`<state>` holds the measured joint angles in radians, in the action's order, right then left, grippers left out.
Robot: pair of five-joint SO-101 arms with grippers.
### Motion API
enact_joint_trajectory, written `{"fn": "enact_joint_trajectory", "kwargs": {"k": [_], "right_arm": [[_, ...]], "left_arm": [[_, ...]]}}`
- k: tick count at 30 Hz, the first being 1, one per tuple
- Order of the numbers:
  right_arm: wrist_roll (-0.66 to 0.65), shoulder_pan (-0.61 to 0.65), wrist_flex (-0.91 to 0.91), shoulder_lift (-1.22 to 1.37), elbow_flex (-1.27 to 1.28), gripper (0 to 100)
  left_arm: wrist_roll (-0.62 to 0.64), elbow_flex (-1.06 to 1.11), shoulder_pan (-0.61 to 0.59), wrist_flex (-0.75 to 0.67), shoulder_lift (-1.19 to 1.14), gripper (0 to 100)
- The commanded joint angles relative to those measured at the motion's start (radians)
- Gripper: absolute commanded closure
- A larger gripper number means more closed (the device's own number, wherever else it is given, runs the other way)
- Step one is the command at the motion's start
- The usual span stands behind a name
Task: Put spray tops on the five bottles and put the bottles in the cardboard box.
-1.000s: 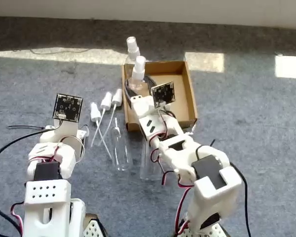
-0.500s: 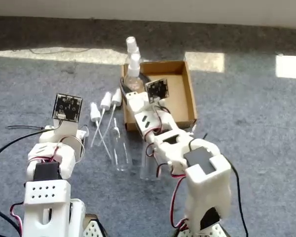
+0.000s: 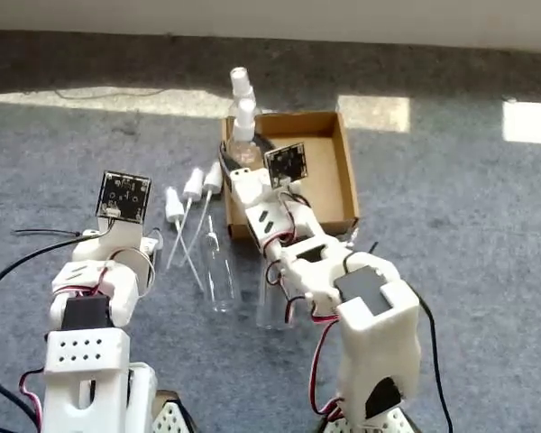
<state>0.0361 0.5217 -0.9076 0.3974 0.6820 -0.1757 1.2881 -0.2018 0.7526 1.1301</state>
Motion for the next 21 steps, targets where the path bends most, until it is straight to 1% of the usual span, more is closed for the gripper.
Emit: {"fn": "enact_joint_trajectory", "kwargs": {"k": [1,3,6,12,16,21], "right_arm": [[0.008,-0.024,-0.024,-0.019,-0.047,99.1],[0.003,-0.025,-0.024,-0.021,-0.047,99.1],[-0.064,-0.018,-0.024,-0.021,-0.045,98.9],[-0.083,-0.004,-0.025,-0.022,-0.044,87.8],[-0.083,-0.007,-0.027,-0.022,-0.044,87.9],[-0.083,-0.007,-0.120,-0.022,-0.044,88.0]], "left_arm": [[-0.003,-0.002,0.022,-0.018,0.007,83],[-0.003,-0.002,0.022,-0.018,0.007,83],[-0.003,-0.002,0.022,-0.018,0.007,83],[-0.003,-0.002,0.022,-0.018,0.007,83],[-0.003,-0.002,0.022,-0.018,0.007,83],[-0.003,-0.002,0.022,-0.018,0.007,83]]}}
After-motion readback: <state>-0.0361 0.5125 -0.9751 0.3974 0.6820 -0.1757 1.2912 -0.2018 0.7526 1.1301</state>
